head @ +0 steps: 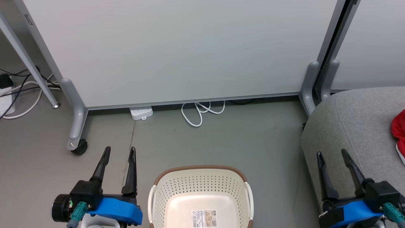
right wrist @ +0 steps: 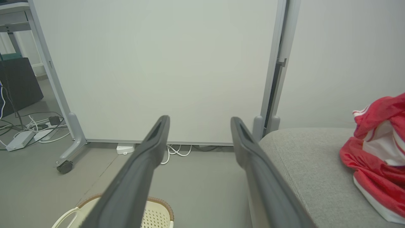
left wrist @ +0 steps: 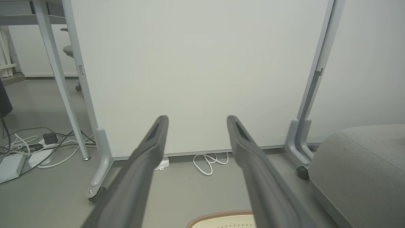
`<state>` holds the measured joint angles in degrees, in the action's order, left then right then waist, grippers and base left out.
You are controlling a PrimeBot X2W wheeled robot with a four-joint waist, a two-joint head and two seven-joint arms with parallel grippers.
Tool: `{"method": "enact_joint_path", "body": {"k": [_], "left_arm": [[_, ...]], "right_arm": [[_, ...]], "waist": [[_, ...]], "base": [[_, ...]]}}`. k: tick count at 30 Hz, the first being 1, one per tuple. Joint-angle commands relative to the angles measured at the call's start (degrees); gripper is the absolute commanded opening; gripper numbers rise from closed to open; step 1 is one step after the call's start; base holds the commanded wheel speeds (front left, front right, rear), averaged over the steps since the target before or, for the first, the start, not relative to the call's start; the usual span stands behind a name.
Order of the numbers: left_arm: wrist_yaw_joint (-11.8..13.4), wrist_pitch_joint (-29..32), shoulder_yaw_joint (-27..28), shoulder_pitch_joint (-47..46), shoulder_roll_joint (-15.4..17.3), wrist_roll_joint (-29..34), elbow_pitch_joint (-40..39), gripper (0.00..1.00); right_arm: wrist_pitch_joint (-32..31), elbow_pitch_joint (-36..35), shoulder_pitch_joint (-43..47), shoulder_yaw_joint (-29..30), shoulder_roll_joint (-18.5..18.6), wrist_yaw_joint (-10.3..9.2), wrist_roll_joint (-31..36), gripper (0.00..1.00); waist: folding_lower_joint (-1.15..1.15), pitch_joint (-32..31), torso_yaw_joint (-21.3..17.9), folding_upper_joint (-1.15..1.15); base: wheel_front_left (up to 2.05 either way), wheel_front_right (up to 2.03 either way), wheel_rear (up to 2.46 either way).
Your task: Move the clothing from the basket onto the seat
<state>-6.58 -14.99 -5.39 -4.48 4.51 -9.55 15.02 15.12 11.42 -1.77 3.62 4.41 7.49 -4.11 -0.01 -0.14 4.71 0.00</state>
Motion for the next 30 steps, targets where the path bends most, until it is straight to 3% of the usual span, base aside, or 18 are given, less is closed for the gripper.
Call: {"method": "enact_joint_path", "body": {"k": [1, 20, 21, 25, 30], "left_arm": [[-0.3, -0.3, 0.5, 0.7, -0.2, 0.3, 0.0, 1.00], [-1.1, -0.3, 1.5, 2.2, -1.3, 1.7, 1.3, 1.00], [-0.5, 0.0, 1.1, 2.0, -1.3, 1.2, 1.4, 0.00], [-0.5, 0.4, 1.1, 3.3, -1.3, 0.2, 3.0, 0.00], [-0.6, 2.2, 2.0, 2.8, -1.3, -6.8, 2.7, 0.00]], "right_arm": [[0.0, 0.1, 1.0, 0.1, -0.2, 0.01, -0.3, 1.00], [0.0, 0.8, 2.5, 0.5, -1.3, 0.01, -0.8, 1.00], [0.0, 0.9, 2.0, 0.5, -1.2, 0.00, -0.8, 0.00], [-0.4, 3.0, 2.1, 0.7, -1.3, 0.00, -1.5, 0.00], [-2.6, 3.3, 1.2, 1.2, -1.3, 0.00, -8.6, 0.00]], "waist": [[0.01, -0.2, 0.0, 0.00], [0.01, -1.1, 0.1, 0.00], [0.01, -1.1, 0.1, 0.00], [0.01, -1.1, 0.1, 0.00], [0.01, -1.1, -0.2, 0.00]], "base": [[0.00, 0.00, 0.00], [0.00, 0.00, 0.00], [0.00, 0.00, 0.00], [0.00, 0.00, 0.00], [0.00, 0.00, 0.00]]}}
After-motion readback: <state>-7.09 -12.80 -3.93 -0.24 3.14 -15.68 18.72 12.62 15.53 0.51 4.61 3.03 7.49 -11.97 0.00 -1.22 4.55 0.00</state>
